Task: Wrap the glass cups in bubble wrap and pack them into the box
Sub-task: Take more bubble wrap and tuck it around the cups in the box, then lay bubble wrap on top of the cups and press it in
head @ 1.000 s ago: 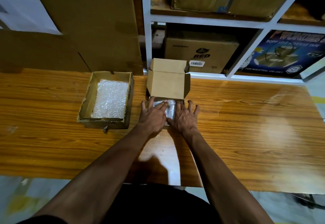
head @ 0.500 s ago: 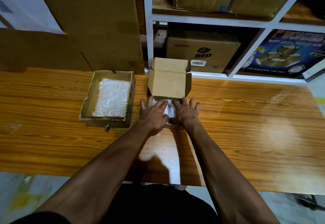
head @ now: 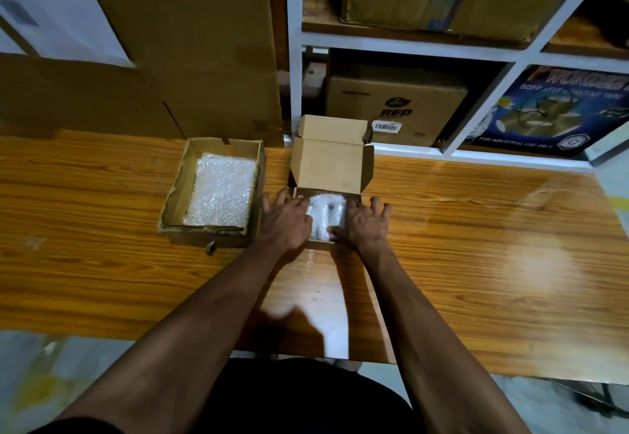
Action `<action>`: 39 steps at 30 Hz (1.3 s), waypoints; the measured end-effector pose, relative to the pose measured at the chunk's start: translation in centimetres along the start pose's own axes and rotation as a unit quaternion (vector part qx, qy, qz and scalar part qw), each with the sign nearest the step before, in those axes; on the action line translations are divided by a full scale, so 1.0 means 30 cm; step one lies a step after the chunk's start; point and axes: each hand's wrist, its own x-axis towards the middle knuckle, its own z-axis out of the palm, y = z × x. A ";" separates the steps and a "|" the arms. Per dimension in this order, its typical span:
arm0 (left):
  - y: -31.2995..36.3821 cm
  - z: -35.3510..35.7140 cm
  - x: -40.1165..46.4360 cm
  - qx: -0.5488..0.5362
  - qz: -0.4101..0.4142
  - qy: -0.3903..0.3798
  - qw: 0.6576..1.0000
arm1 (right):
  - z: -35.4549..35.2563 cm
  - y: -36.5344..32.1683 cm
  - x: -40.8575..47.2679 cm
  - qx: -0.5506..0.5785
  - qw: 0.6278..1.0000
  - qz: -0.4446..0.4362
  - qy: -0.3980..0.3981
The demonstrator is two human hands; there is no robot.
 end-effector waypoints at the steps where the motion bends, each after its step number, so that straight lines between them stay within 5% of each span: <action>1: -0.015 -0.002 -0.003 -0.027 0.012 0.025 0.999 | -0.001 0.002 -0.008 0.012 1.000 -0.001 0.026; 5: -0.104 -0.011 -0.036 -0.155 0.035 0.182 0.970 | 0.023 -0.022 -0.030 0.076 0.984 -0.035 0.158; 10: -0.259 -0.036 -0.062 -0.199 -0.058 0.286 0.935 | 0.027 -0.154 -0.015 0.131 0.967 -0.110 0.189; 14: -0.427 -0.012 -0.045 -0.219 -0.191 0.181 0.940 | 0.014 -0.267 -0.002 0.172 0.954 -0.162 0.185; 19: -0.527 -0.032 0.017 -0.194 -0.172 -0.005 0.966 | 0.014 -0.379 0.027 0.159 0.947 -0.204 0.189; 26: -0.521 -0.016 0.070 -0.097 -0.163 -0.024 0.982 | -0.005 -0.525 0.039 0.157 0.939 -0.219 0.213; 30: -0.544 -0.007 0.084 -0.144 -0.162 -0.025 0.976 | -0.008 -0.556 0.044 0.173 0.941 -0.207 0.204; 35: -0.568 -0.014 0.088 -0.265 -0.212 -0.003 0.940 | -0.007 -0.558 0.069 0.203 0.941 -0.181 0.201; 39: -0.608 -0.057 0.088 -0.413 -0.253 0.005 0.875 | -0.018 -0.561 0.091 0.281 0.926 -0.154 0.198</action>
